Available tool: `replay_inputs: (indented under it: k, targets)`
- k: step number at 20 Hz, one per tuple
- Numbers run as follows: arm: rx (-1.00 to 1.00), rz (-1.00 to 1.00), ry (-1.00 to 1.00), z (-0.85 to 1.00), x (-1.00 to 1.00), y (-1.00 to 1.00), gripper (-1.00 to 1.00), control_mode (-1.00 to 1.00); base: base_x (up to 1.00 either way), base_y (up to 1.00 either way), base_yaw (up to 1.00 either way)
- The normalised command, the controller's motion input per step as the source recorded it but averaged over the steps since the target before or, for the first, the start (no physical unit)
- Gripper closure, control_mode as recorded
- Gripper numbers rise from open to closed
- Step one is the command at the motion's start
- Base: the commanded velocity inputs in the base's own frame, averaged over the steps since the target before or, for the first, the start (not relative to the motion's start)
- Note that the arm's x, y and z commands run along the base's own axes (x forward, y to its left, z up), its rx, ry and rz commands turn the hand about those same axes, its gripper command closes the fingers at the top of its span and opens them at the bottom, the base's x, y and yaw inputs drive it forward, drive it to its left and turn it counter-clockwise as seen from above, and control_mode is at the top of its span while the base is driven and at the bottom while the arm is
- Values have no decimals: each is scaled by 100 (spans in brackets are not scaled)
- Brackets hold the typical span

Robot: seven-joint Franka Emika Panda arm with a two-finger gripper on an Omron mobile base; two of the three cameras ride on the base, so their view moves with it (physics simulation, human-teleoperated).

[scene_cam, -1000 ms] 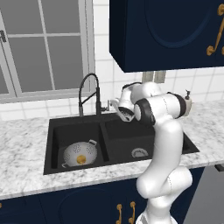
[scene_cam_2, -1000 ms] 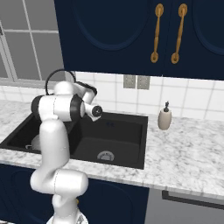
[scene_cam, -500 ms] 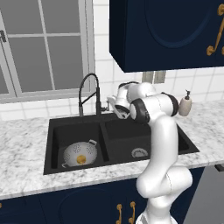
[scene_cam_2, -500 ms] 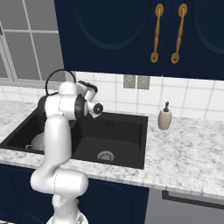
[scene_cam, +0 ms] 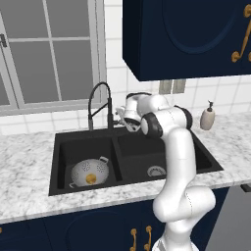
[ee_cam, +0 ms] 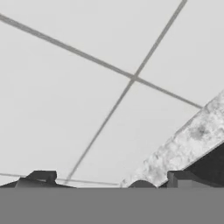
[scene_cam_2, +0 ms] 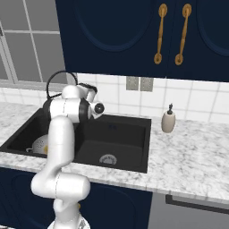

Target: Put the colander in the sink, put the kiwi in the colander, and turn on the sink faucet and pour water over the colander.

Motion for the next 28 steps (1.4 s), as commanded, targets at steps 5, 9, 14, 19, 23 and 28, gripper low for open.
replay_inputs:
  k: [5, 9, 14, 19, 23, 28]
  targets:
    - [0, 0, 4, 0, 57, 0, -100, -100, 0, 0, 0]
    - [0, 0, 5, 0, 51, 0, -100, -100, 0, 0, 0]
    - [0, -1, 6, -4, 39, 0, -100, -100, 0, 0, 0]
    - [0, -2, 6, -8, 33, 0, 100, -100, 0, 0, 0]
    - [0, -3, 1, -4, 22, -12, 100, -100, 0, 0, 0]
    - [0, -7, 0, -1, 2, -39, 100, -100, 0, 0, 0]
